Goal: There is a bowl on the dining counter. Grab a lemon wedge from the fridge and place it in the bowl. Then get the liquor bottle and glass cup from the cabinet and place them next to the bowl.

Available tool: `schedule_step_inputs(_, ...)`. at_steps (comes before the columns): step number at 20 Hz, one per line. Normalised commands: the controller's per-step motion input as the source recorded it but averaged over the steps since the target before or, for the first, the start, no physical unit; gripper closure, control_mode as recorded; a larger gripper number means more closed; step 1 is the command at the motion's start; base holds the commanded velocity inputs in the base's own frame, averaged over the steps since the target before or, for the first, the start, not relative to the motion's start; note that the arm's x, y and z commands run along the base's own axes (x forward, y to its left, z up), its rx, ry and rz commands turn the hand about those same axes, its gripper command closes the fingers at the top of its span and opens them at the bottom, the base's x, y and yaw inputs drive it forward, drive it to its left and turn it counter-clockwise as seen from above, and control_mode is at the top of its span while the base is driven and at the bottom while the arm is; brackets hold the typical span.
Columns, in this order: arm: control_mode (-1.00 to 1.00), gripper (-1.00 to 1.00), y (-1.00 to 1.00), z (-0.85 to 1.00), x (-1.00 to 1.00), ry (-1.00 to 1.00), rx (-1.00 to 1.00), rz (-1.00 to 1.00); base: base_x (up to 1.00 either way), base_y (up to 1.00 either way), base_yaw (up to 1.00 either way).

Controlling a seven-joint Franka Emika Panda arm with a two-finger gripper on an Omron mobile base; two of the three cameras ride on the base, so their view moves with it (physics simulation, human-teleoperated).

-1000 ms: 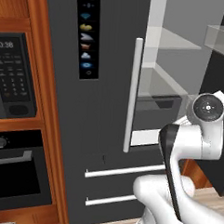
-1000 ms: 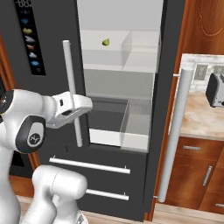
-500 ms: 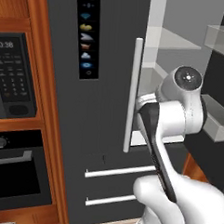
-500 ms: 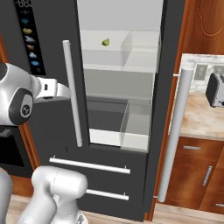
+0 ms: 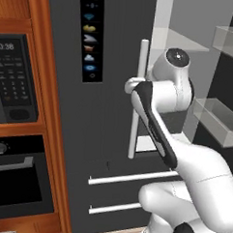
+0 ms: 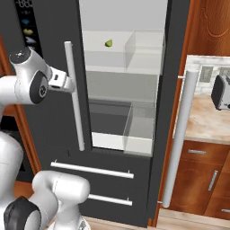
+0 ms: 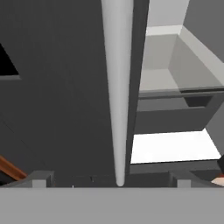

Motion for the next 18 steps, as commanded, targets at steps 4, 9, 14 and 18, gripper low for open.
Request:
schedule_step_inputs(4, -1.0, -1.0, -0.16, -0.29, 0.41, -0.01, 0.0, 0.0, 0.0, 0.0, 0.0)
schedule_step_inputs(9, -1.0, -1.0, 0.0, -0.36, 0.7, -0.03, 0.0, 0.0, 0.0, 0.0, 0.0)
schedule_step_inputs(14, -1.0, -1.0, 0.0, -0.25, 0.72, -0.04, 0.0, 0.0, 0.0, 0.0, 0.0)
schedule_step_inputs(18, -1.0, 1.0, 0.0, -0.28, 0.6, -0.01, 0.0, 0.0, 0.0, 0.0, 0.0)
